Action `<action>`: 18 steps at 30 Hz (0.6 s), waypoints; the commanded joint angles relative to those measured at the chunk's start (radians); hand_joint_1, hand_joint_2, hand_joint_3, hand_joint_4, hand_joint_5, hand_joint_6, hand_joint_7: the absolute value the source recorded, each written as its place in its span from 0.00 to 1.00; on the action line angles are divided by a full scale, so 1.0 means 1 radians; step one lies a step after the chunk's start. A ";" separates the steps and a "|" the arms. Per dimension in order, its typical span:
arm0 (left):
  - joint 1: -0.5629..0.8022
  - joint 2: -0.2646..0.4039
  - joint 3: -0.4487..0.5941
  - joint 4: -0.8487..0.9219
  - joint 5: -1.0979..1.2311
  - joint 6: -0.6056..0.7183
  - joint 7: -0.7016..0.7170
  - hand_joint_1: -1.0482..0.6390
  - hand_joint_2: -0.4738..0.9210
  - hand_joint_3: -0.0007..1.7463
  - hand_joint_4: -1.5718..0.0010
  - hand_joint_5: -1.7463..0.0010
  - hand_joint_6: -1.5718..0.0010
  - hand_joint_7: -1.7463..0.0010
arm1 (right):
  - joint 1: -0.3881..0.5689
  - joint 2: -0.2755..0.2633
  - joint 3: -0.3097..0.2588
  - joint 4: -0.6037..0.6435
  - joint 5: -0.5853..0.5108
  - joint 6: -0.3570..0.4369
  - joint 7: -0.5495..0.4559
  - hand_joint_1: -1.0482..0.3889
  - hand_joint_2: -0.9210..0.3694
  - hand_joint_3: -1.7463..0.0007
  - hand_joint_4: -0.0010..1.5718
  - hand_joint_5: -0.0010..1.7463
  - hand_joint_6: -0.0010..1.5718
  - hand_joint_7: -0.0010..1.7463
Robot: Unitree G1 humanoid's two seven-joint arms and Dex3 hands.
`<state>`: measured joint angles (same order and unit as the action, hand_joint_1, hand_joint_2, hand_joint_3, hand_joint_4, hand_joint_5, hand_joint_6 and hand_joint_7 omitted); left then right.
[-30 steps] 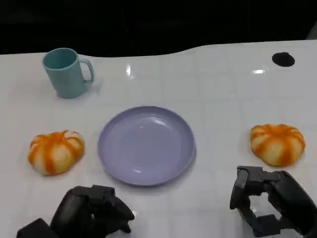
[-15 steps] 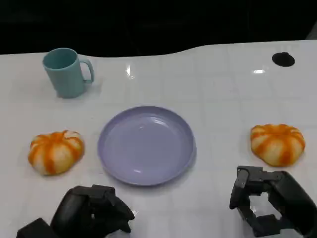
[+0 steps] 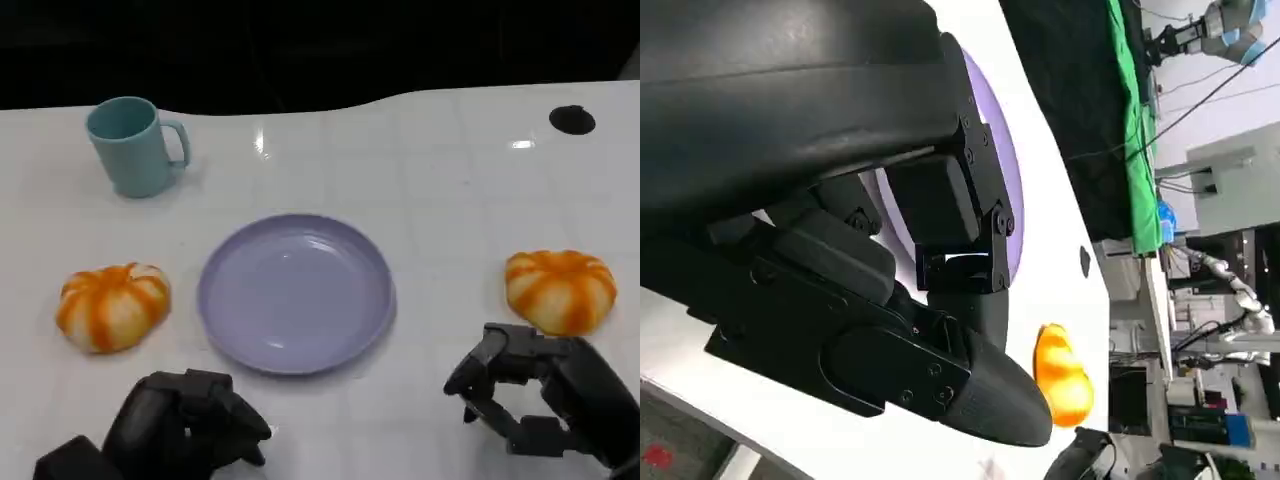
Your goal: Grasp the bread from the table and place it into the plate.
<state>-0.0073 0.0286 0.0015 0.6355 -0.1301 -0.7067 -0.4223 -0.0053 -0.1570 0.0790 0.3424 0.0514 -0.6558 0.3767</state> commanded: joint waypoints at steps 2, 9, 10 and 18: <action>-0.004 0.017 0.013 0.012 -0.009 -0.006 -0.004 0.00 0.99 0.00 0.24 0.41 0.18 0.59 | -0.023 -0.030 -0.023 0.003 -0.057 -0.054 -0.040 0.56 0.13 0.74 0.33 0.63 0.36 0.43; -0.004 0.018 0.012 0.010 -0.004 -0.004 0.000 0.00 0.99 0.00 0.25 0.41 0.18 0.59 | -0.045 -0.073 -0.040 -0.060 -0.182 -0.030 -0.126 0.51 0.11 0.80 0.21 0.44 0.32 0.17; -0.004 0.018 0.011 0.009 -0.003 -0.003 0.001 0.00 0.99 0.00 0.25 0.41 0.18 0.59 | -0.052 -0.081 -0.046 -0.067 -0.207 -0.034 -0.143 0.50 0.10 0.81 0.19 0.43 0.31 0.15; -0.007 0.017 0.011 0.010 -0.005 0.002 0.000 0.00 0.99 0.00 0.25 0.41 0.18 0.59 | -0.080 -0.154 -0.068 -0.139 -0.369 0.021 -0.241 0.43 0.01 0.96 0.11 0.30 0.28 0.01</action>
<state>-0.0105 0.0292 0.0018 0.6438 -0.1299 -0.7069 -0.4223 -0.0707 -0.2685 0.0334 0.2395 -0.2565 -0.6680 0.1718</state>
